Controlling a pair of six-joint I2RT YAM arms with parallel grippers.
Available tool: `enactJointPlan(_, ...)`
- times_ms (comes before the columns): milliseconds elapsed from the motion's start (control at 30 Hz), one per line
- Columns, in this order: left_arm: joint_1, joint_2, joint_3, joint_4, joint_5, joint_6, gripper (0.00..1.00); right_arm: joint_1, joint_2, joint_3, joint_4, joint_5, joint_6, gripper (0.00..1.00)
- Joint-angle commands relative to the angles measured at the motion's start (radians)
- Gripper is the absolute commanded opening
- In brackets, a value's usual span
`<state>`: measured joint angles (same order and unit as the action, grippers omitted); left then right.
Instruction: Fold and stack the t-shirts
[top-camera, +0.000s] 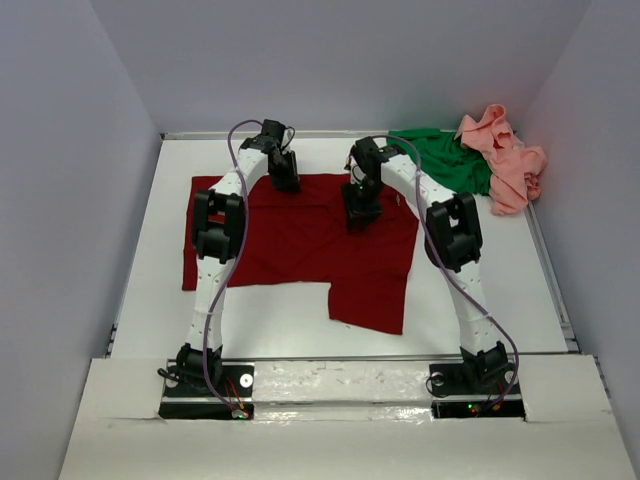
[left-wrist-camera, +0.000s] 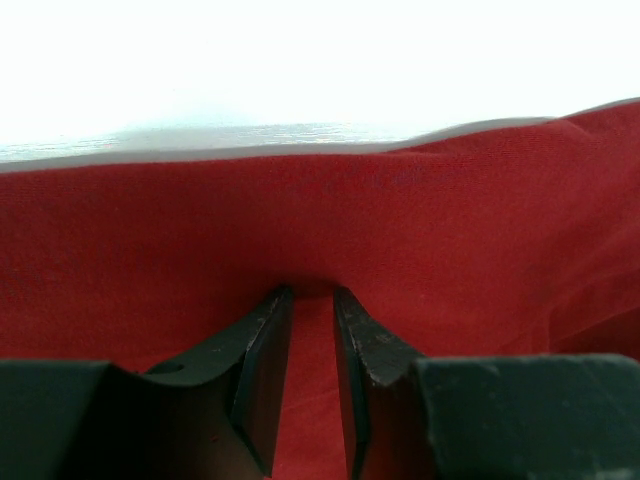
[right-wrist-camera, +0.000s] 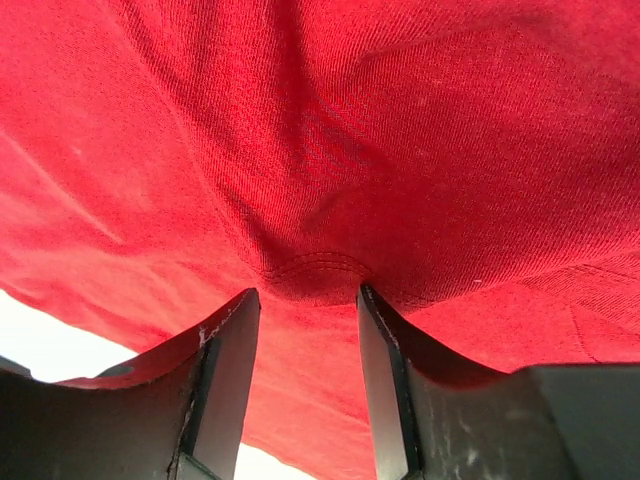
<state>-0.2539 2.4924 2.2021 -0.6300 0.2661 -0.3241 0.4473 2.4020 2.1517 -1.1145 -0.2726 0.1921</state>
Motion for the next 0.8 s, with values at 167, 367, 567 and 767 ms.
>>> enactJointPlan(167, 0.016, 0.025, 0.011, -0.077, -0.060, 0.019, 0.38, -0.155, -0.217, -0.165, 0.197, -0.138, 0.105, 0.50)
enactJointPlan(367, 0.083, 0.017, -0.019, -0.080, -0.065, 0.016, 0.38, -0.283, -0.348, -0.436, 0.416, -0.250, 0.171, 0.51)
enactJointPlan(567, 0.117, 0.013, 0.001, -0.089, -0.071, 0.025, 0.38, -0.341, -0.363, -0.553, 0.591, -0.346, 0.240, 0.48)
enactJointPlan(767, 0.120, 0.003, -0.019, -0.085, -0.061, 0.025, 0.38, -0.341, -0.307, -0.538, 0.668, -0.378, 0.279, 0.44)
